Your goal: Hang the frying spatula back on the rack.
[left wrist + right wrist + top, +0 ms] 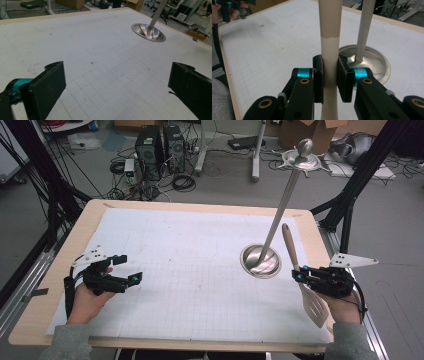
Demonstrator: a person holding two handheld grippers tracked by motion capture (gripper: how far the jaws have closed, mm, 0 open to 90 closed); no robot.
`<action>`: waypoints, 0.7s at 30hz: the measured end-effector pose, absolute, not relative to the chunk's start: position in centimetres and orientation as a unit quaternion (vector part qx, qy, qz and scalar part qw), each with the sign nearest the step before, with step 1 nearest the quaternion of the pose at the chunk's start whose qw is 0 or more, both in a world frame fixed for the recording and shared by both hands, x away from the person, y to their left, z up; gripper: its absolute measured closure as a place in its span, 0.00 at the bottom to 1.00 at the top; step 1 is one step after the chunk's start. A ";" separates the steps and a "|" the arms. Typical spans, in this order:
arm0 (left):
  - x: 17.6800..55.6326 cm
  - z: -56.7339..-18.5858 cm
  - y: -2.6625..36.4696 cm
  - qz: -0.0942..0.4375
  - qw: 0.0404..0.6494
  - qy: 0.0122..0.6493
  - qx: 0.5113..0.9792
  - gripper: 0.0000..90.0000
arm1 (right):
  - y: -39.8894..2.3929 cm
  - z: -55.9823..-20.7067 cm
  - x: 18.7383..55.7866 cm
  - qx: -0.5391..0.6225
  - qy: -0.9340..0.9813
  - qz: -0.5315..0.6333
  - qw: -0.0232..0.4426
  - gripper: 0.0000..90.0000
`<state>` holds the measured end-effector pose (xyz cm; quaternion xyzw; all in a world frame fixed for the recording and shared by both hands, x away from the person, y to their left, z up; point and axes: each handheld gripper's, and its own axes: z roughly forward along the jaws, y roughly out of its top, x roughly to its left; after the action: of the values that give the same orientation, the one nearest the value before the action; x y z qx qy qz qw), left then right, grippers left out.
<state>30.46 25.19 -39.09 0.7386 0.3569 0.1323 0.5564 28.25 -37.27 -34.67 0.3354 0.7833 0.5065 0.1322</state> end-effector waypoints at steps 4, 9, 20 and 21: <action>30.4 -39.1 25.2 0.133 0.555 0.355 0.740 0.02 | -37.6 -34.0 28.2 0.335 0.781 0.509 0.134 0.87; 30.4 -39.0 25.2 0.132 0.558 0.358 0.737 0.02 | -38.2 -33.1 28.4 0.337 0.773 0.521 0.134 0.87; 30.3 -38.8 25.3 0.130 0.565 0.356 0.733 0.04 | -38.9 -30.2 28.7 0.329 0.775 0.520 0.145 0.87; 30.2 -38.8 25.4 0.130 0.565 0.355 0.733 0.04 | -39.0 -29.9 28.7 0.329 0.774 0.521 0.145 0.87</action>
<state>30.25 25.36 -38.81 0.7333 0.3553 0.1303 0.5649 28.68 -39.03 -29.88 0.3292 0.7743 0.5207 0.1446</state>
